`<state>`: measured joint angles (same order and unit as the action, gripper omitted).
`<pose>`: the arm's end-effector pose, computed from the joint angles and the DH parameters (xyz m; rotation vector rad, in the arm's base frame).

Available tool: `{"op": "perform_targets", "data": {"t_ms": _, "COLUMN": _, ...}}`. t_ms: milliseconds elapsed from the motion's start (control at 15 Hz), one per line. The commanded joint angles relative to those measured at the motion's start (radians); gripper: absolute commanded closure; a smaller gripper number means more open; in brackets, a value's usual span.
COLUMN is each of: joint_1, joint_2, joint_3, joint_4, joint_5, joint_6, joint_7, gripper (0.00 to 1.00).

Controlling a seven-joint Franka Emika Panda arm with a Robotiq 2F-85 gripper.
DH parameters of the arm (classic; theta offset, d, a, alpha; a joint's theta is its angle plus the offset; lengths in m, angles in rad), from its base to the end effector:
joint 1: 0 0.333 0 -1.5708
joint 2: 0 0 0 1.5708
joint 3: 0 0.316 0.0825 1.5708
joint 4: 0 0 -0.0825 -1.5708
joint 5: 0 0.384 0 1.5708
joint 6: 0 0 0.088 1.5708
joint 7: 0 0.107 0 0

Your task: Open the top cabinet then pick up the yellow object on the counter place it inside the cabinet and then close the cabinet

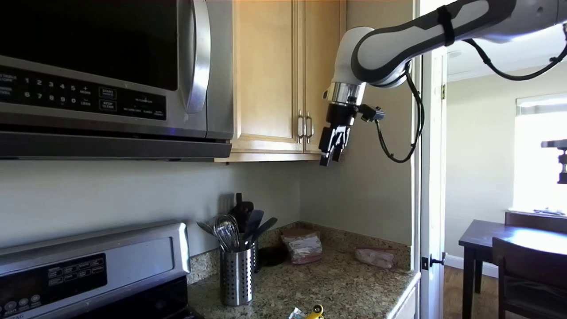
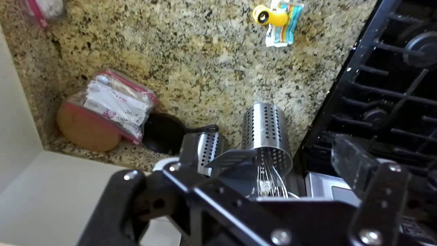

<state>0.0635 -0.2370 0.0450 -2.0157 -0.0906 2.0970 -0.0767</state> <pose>0.5131 0.0535 0.5870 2.9947 0.3286 0.4851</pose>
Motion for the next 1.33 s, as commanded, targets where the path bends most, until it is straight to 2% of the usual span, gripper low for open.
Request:
{"op": "perform_targets", "data": {"t_ms": 0, "joint_1": -0.006, "joint_2": 0.001, "joint_3": 0.003, "joint_4": 0.003, "joint_5": -0.001, "joint_6": 0.021, "joint_7": 0.002, "gripper": 0.0}}
{"op": "perform_targets", "data": {"t_ms": 400, "joint_1": -0.008, "joint_2": 0.001, "joint_3": 0.003, "joint_4": 0.002, "joint_5": -0.005, "joint_6": 0.046, "joint_7": 0.008, "gripper": 0.0}}
{"op": "perform_targets", "data": {"t_ms": 600, "joint_1": -0.026, "joint_2": 0.011, "joint_3": 0.011, "joint_4": 0.03, "joint_5": -0.051, "joint_6": 0.093, "joint_7": 0.078, "gripper": 0.0}}
{"op": "perform_targets", "data": {"t_ms": 1000, "joint_1": -0.075, "joint_2": 0.08, "joint_3": -0.006, "joint_4": 0.134, "joint_5": -0.143, "joint_6": 0.246, "joint_7": 0.15, "gripper": 0.0}}
{"op": "perform_targets", "data": {"t_ms": 1267, "joint_1": -0.094, "joint_2": 0.137, "joint_3": -0.027, "joint_4": 0.185, "joint_5": -0.145, "joint_6": 0.325, "joint_7": 0.155, "gripper": 0.0}}
